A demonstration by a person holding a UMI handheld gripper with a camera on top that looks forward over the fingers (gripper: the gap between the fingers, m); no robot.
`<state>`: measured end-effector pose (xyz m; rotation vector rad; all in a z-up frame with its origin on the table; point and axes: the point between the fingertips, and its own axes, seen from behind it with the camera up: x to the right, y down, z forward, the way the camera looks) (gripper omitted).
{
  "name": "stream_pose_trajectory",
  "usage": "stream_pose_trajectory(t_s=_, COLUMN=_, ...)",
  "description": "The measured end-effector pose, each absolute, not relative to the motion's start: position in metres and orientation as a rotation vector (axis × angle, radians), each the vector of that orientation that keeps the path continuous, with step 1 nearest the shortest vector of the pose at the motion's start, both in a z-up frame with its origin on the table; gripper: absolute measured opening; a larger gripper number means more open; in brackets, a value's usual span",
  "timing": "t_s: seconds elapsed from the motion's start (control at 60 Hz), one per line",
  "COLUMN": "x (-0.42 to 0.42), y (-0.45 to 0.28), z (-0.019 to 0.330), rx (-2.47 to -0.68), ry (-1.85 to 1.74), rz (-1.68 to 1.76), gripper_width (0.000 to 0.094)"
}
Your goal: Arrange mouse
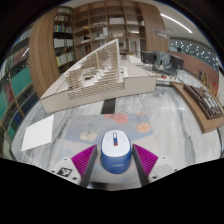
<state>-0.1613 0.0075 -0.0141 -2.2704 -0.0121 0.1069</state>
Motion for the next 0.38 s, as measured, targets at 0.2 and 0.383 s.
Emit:
stream_pose_trajectory(t_s=0.2, x=-0.151, y=-0.044, z=0.03, rx=-2.236, ry=-0.059, rz=0.199, gripper_width=0.0838)
stream_pose_trajectory(t_s=0.383, x=-0.083, y=-0.109, z=0.054, rx=-2.164, ry=0.035, rz=0.219, gripper_width=0.0834)
